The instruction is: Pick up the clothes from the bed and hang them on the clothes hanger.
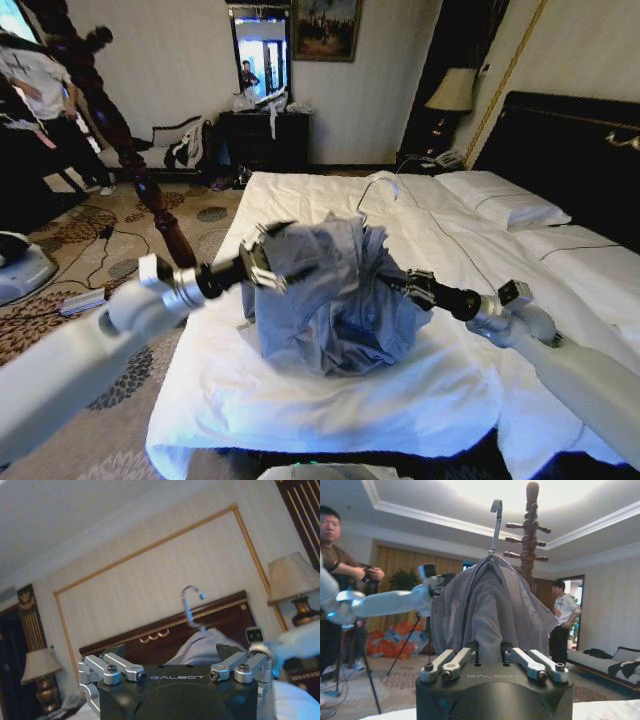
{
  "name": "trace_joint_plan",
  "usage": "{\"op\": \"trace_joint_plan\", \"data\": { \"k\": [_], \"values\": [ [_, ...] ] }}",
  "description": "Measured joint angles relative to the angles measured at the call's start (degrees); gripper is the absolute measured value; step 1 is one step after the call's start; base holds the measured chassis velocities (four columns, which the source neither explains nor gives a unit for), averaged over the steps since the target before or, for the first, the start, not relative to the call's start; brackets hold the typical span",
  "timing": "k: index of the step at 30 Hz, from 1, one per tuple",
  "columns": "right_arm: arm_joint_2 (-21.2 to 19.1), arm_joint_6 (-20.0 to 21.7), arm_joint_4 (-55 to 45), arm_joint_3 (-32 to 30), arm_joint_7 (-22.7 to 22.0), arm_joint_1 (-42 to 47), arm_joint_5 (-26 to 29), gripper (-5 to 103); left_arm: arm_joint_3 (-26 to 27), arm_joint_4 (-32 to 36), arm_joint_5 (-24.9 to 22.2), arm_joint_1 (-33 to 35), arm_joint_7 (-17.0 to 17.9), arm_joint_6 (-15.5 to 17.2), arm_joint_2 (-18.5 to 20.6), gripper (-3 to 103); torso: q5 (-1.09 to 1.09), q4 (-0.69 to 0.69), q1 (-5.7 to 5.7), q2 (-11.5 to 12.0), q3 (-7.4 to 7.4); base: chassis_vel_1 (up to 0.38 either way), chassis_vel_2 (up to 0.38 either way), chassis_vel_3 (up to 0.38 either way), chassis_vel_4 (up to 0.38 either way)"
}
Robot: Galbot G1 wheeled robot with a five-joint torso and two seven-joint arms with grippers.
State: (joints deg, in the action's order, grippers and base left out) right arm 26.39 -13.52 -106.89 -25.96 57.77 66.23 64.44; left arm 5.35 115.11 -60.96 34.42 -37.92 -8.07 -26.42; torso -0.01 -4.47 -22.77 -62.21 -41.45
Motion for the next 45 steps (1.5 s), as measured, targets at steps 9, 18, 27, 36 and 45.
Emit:
{"op": "trace_joint_plan", "data": {
  "k": [9, 18, 27, 36, 45],
  "values": [
    [-0.7, 0.0, 0.0, 0.3, 2.8, -1.0, -2.1, 18, -5.6, -4.6, -1.7, -5.5, -14.1, 2.2, 5.1, 100, 0.01, 0.02, 0.0, 0.0, 0.0, 0.0, 0.0, 0.0, 0.0],
    [-0.6, 0.4, -1.5, 0.6, 3.8, -1.1, -5.2, 18, -11.5, -4.9, 2.0, -8.2, -18.4, 5.5, 7.0, 96, 0.01, 0.0, 0.0, 0.0, 0.0, 0.0, 0.0, 0.0, 0.0],
    [-0.5, 0.7, -3.2, 0.5, 3.7, -0.1, -7.4, 18, -15.1, -5.2, 5.5, -9.0, -18.3, 8.9, 6.2, 73, 0.01, 0.0, 0.0, 0.0, 0.0, 0.0, 0.0, 0.0, 0.0],
    [-0.7, 0.8, -5.4, 0.5, 3.7, 1.0, -9.6, 18, -16.4, -4.4, 8.8, -8.4, -22.5, 10.6, 5.9, 34, 0.01, 0.01, 0.01, 0.0, 0.0, 0.0, 0.0, 0.0, 0.0],
    [-0.8, 0.5, -5.9, 0.3, 3.9, 0.7, -10.2, 18, -16.5, -4.9, 10.2, -7.6, -25.9, 10.8, 5.8, 17, 0.01, 0.01, 0.0, 0.0, 0.0, 0.0, 0.0, 0.0, 0.0]
  ]
}}
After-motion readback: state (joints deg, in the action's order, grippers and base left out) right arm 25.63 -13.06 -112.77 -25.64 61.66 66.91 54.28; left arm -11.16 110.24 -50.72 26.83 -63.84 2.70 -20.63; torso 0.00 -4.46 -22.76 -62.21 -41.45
